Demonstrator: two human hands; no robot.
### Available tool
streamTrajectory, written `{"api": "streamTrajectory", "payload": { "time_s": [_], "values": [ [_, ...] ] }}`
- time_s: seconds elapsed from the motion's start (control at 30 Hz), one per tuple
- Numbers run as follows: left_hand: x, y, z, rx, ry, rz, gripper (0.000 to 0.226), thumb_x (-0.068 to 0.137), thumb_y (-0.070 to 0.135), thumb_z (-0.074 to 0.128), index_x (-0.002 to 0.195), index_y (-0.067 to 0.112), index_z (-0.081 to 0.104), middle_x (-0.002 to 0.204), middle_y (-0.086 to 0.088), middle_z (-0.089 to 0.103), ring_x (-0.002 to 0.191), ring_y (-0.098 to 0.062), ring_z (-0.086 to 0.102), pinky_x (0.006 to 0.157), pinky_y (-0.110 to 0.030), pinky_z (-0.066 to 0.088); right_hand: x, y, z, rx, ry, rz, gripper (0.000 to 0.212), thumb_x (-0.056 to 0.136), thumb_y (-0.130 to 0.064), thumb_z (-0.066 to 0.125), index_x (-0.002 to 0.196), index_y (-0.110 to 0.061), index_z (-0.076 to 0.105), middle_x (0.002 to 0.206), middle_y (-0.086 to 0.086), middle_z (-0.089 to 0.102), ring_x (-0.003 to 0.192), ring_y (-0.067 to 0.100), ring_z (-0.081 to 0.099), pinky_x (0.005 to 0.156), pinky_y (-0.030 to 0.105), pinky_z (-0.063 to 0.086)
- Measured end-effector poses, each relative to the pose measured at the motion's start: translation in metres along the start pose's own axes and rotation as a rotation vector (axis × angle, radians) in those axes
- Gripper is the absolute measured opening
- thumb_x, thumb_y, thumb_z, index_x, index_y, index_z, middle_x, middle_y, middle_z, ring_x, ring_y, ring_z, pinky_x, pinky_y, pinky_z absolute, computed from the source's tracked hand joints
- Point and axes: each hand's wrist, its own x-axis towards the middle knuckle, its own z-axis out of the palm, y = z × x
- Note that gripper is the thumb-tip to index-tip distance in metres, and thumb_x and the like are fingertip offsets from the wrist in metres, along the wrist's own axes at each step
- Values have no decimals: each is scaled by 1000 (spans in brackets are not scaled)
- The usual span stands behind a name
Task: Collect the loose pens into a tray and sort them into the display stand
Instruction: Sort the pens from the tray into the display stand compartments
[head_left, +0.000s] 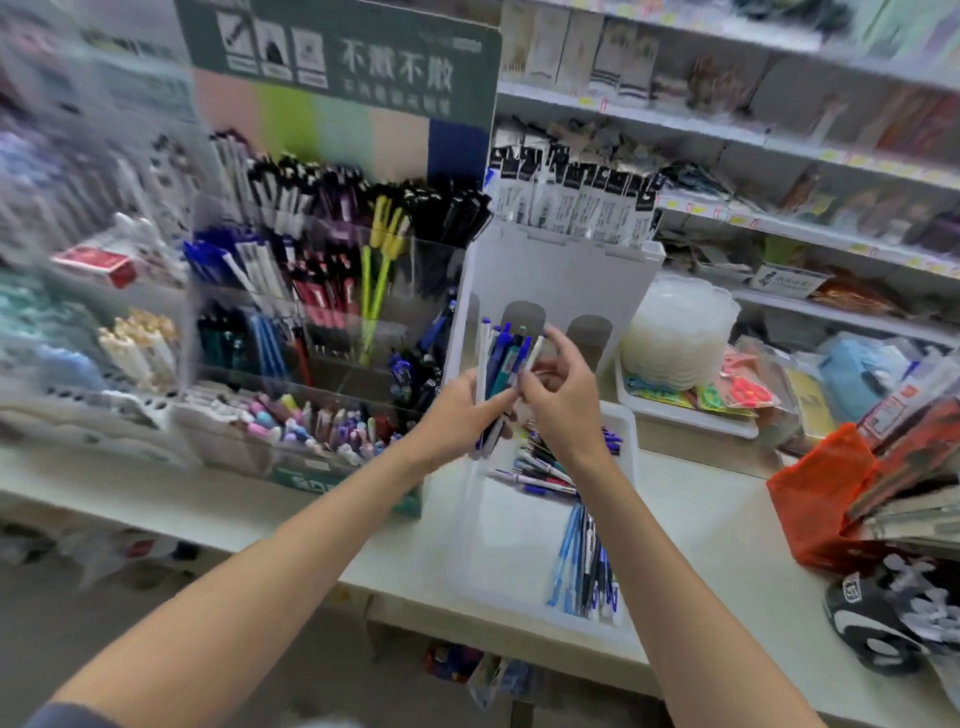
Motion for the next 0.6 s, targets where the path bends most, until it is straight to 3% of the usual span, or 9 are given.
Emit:
{"api": "streamTrajectory", "payload": {
  "time_s": [0.1, 0.2, 0.27, 0.4, 0.6],
  "values": [
    [3, 0, -51, -34, 63, 79, 24, 100, 25, 58, 110, 3, 56, 81, -9, 67, 64, -18, 67, 56, -27, 54, 16, -25, 45, -25, 18, -115, 54, 91, -3, 63, 140, -17, 47, 92, 3, 65, 82, 12, 67, 75, 26, 57],
    [8, -5, -111, 9, 132, 104, 15, 101, 25, 55, 105, 11, 57, 77, -3, 66, 62, -14, 64, 56, -28, 52, 29, -48, 100, -7, 80, -198, 50, 91, -3, 61, 138, -16, 49, 87, -1, 64, 75, 11, 64, 73, 27, 55],
    [9, -10, -153, 21, 162, 82, 10, 102, 23, 54, 98, 14, 55, 74, -6, 65, 58, -16, 62, 54, -29, 50, 38, -68, 136, 19, 149, -252, 49, 92, -1, 59, 138, -13, 47, 87, 2, 63, 72, 8, 60, 69, 20, 51],
    [5, -22, -229, -61, 168, 44, 5, 101, 15, 55, 97, 14, 57, 72, -5, 65, 55, -15, 61, 53, -25, 52, 60, -102, 199, 46, 262, -386, 51, 93, 2, 58, 140, -6, 39, 86, 4, 61, 71, 3, 60, 67, 16, 50],
    [-3, -23, -301, -179, 140, -4, 10, 99, 15, 59, 98, 5, 59, 77, -7, 70, 58, -14, 65, 54, -24, 53, 83, -117, 257, -125, 340, -524, 45, 92, 1, 59, 134, -4, 43, 91, 1, 60, 73, 9, 62, 66, 21, 54]
  ]
}}
